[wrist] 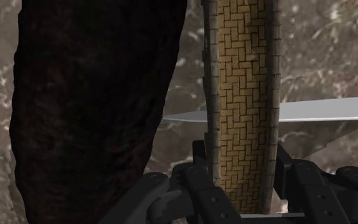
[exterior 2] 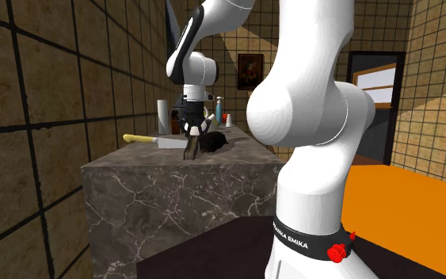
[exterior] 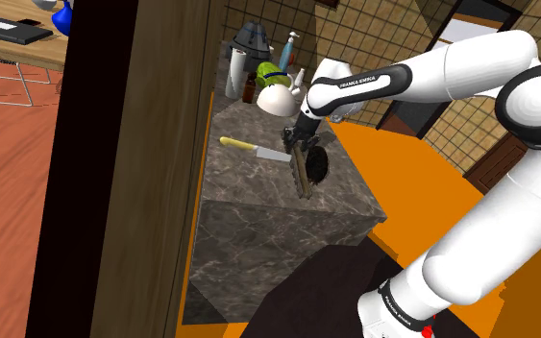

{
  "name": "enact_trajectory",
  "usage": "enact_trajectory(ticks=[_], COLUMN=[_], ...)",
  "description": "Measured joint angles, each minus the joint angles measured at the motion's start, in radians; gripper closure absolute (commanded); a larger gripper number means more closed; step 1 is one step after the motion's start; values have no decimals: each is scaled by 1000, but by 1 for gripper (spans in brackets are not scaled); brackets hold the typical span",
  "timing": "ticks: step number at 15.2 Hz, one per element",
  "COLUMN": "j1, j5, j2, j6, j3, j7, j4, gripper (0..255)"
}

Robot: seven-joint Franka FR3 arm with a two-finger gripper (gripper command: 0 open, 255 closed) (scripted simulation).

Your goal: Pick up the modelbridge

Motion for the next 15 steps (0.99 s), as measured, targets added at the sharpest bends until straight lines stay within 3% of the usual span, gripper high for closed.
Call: enact_trajectory(ticks=[15], j1=[-2], j5=[-4], j2=[-78], j6=[-181], j3=[-2], j7=[2], j4=[97], gripper=[255])
